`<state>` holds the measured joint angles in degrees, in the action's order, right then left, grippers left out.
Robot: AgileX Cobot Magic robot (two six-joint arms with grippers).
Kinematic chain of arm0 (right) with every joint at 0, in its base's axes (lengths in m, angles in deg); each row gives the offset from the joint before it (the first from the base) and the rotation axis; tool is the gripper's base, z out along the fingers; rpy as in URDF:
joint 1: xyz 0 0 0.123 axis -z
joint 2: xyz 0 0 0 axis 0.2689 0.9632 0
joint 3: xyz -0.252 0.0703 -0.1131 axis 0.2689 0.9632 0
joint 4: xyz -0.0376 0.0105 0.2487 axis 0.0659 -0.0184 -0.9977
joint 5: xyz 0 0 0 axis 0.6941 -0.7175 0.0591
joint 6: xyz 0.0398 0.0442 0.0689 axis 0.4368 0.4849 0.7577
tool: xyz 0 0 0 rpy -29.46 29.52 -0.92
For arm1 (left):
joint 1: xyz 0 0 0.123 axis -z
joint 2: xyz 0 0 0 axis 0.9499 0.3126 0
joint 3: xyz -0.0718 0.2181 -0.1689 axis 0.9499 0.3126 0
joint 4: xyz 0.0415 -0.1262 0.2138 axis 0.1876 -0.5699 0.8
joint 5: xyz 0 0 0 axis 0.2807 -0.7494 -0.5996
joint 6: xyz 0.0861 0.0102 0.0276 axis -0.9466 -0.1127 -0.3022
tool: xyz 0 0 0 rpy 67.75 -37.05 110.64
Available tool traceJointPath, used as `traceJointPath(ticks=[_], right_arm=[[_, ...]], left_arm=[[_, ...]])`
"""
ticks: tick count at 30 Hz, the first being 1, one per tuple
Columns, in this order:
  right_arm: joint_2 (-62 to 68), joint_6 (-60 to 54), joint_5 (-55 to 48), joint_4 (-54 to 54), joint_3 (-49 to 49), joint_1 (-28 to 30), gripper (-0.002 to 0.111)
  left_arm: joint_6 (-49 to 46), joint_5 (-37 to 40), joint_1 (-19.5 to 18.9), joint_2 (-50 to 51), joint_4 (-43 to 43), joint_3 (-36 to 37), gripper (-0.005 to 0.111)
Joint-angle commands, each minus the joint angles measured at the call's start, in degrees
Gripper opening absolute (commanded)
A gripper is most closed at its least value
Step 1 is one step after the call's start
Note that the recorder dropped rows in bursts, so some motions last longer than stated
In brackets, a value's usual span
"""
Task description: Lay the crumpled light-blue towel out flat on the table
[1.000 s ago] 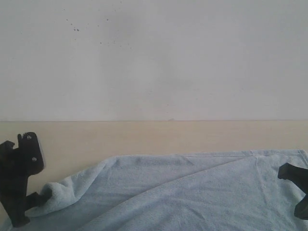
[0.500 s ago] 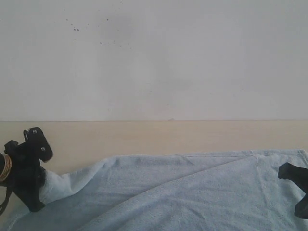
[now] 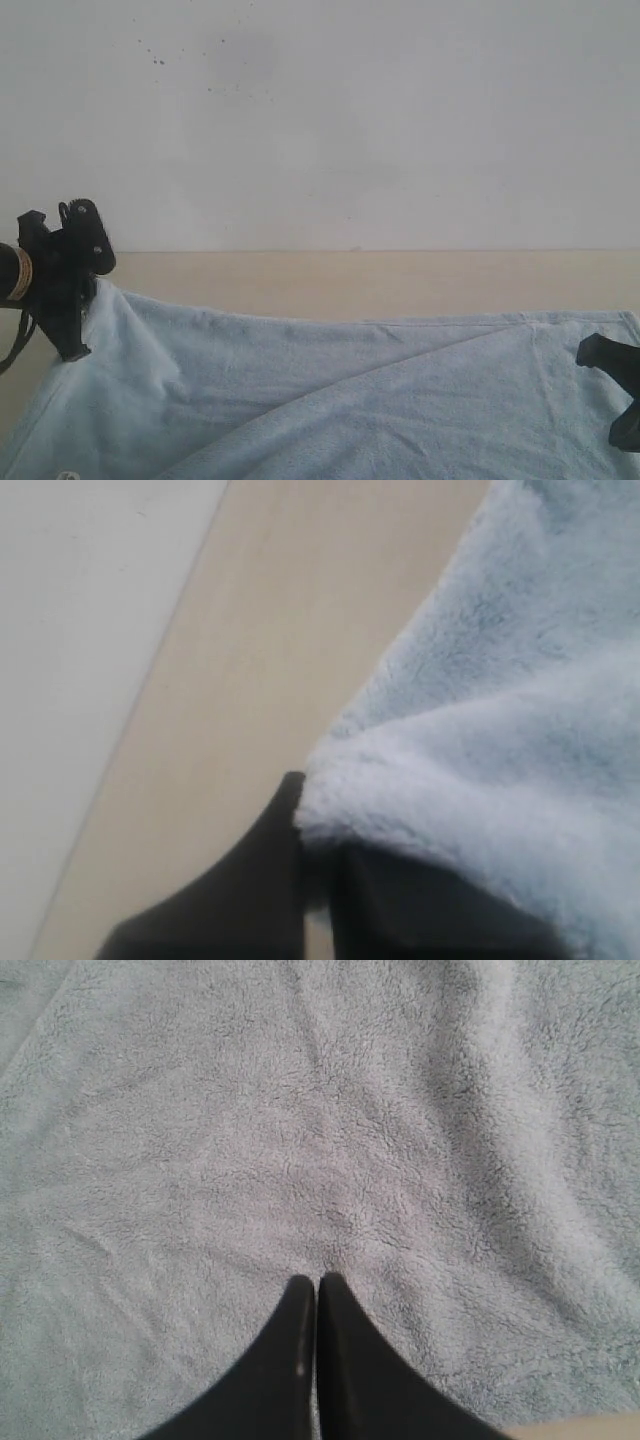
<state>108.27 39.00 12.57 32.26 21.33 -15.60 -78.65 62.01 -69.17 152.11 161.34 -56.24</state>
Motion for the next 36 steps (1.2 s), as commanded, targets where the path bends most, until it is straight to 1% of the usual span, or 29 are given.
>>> traceJointPath(ticks=[1,3,5,6,8,11,13,14,15,17,18,19,20,21,22,23,24,25,26,27,28,30,32,34,36], right_arm=[[-0.47,-0.41,0.33,-0.14,-0.08,-0.02,0.000],[-0.47,-0.41,0.33,-0.14,-0.08,-0.02,0.000],[-0.47,-0.41,0.21,-0.14,-0.08,-0.02,0.000],[-0.47,-0.41,0.09,-0.14,-0.08,-0.02,0.000],[-0.47,-0.41,-0.13,-0.14,-0.08,-0.02,0.000],[-0.47,-0.41,-0.37,-0.14,-0.08,-0.02,0.000],[-0.47,-0.41,-0.37,-0.14,-0.08,-0.02,0.000],[-0.47,-0.41,-0.37,-0.14,-0.08,-0.02,0.000],[-0.47,-0.41,-0.02,-0.14,-0.08,-0.02,0.000],[-0.47,-0.41,1.22,-0.40,-0.44,0.00,0.000],[-0.47,-0.41,4.41,-0.39,-0.43,0.00,0.000],[-0.47,-0.41,6.96,-0.39,-0.43,0.00,0.000],[-0.47,-0.41,12.40,-0.39,-0.32,0.00,0.000],[-0.47,-0.41,15.37,-0.39,-0.32,0.00,0.000],[-0.47,-0.55,19.37,-0.39,-0.32,0.00,0.000],[-0.47,-1.83,20.04,0.07,-0.32,0.00,0.000],[-0.47,-8.38,18.82,1.23,-0.32,0.00,0.000],[-0.19,-12.66,17.77,1.43,-0.32,0.00,0.000],[0.86,-17.42,15.27,1.43,-0.32,0.00,0.000],[2.05,-20.30,14.02,1.64,-0.32,0.08,0.000],[4.24,-23.45,11.62,3.64,-0.32,0.08,0.000],[8.05,-24.53,6.28,10.93,-0.32,0.08,0.000],[8.45,-22.63,3.69,13.08,-0.32,0.08,0.000],[8.31,-21.52,1.47,14.42,-0.32,0.08,0.000],[8.45,-17.90,-1.15,19.45,-0.23,0.08,0.000]], left_arm=[[-1.35,1.69,-0.23,0.48,-0.83,-0.36,0.004],[1.21,1.83,-0.23,0.48,-0.83,-0.36,0.004],[4.43,3.94,-0.23,0.48,-0.83,-0.36,0.011],[5.77,5.52,-0.23,0.48,-0.83,-0.36,0.017],[8.07,9.88,-0.23,0.48,-0.83,-0.36,0.032],[8.23,15.64,-0.23,0.48,-0.83,-0.36,0.055],[8.33,16.60,-0.23,0.21,-0.83,-0.36,0.065],[8.54,16.60,-0.23,-0.20,-0.83,-0.48,0.067],[9.15,16.60,-0.23,-0.97,-0.83,-0.48,0.067],[12.34,16.60,-0.08,-3.09,-0.83,-0.48,0.063],[14.88,16.60,-0.08,-5.49,-0.83,-1.11,0.054],[16.57,16.71,-0.08,-6.87,-0.83,-1.65,0.048],[23.75,16.00,-0.20,-9.52,-2.35,-2.79,0.033],[27.93,14.68,-0.20,-10.59,-4.74,-2.94,0.027],[38.35,11.71,0.03,-12.93,-13.29,-1.98,0.010],[39.14,10.86,0.73,-13.87,-15.43,-0.87,0.004],[35.33,9.25,2.84,-14.89,-14.42,2.96,0.004],[33.24,8.48,4.02,-14.85,-13.16,4.77,0.004],[27.51,8.10,6.43,-14.85,-10.51,9.94,0.004],[25.19,7.88,7.76,-14.85,-10.19,13.77,0.004],[25.64,6.65,9.23,-14.95,-10.61,17.90,0.004],[34.61,3.70,12.12,-16.13,-12.08,24.28,0.004],[36.08,-0.35,14.41,-18.47,-11.86,26.94,0.004],[42.51,0.77,15.45,-20.50,-12.09,27.91,0.004],[45.93,4.40,16.03,-21.63,-11.73,29.61,0.004]])
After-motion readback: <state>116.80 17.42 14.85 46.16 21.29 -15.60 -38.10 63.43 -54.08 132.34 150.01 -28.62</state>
